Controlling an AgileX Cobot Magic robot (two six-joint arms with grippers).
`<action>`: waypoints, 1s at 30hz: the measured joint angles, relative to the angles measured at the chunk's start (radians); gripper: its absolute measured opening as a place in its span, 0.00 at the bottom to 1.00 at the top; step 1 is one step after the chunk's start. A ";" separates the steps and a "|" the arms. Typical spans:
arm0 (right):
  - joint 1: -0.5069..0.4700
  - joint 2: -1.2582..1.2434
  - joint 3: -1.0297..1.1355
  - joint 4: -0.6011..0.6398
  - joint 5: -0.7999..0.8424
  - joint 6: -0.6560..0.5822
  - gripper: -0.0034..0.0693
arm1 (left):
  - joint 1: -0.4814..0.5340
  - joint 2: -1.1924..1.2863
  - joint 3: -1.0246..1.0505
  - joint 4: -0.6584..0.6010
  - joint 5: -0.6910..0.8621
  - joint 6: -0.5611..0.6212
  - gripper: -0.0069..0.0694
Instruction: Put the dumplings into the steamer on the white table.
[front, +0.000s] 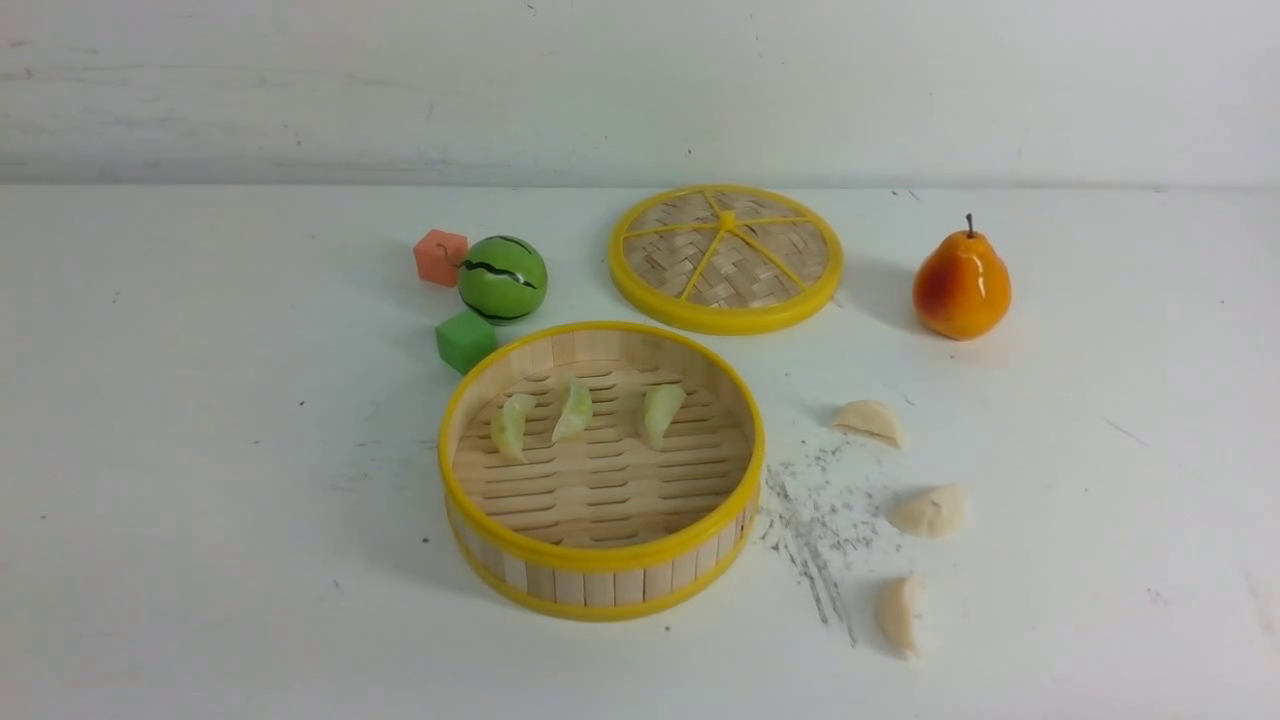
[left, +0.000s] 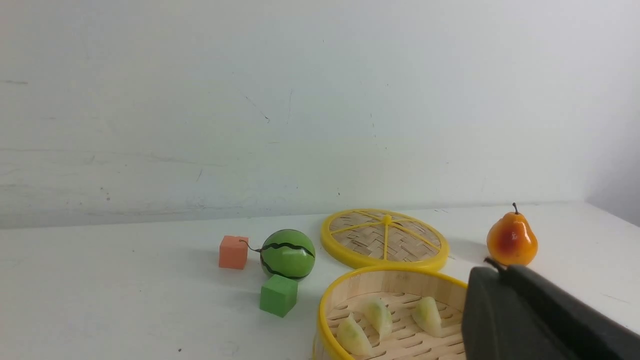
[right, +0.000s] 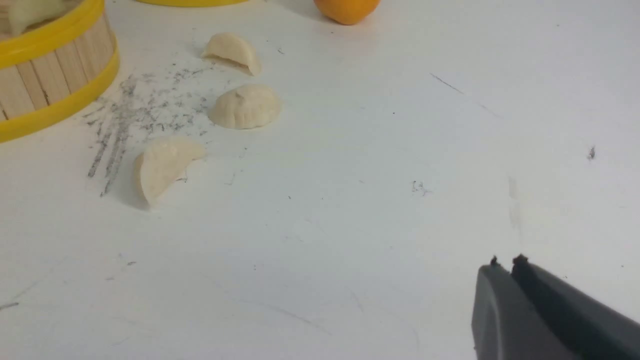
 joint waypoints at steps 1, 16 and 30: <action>0.000 0.000 0.000 -0.001 0.000 0.000 0.10 | 0.000 0.000 0.000 0.000 0.000 0.000 0.08; 0.000 0.000 0.000 -0.005 0.000 0.003 0.12 | 0.000 0.000 0.000 0.000 0.000 0.000 0.09; 0.000 0.000 0.000 -0.005 0.001 0.003 0.14 | 0.181 -0.111 0.210 0.013 -0.046 -0.002 0.09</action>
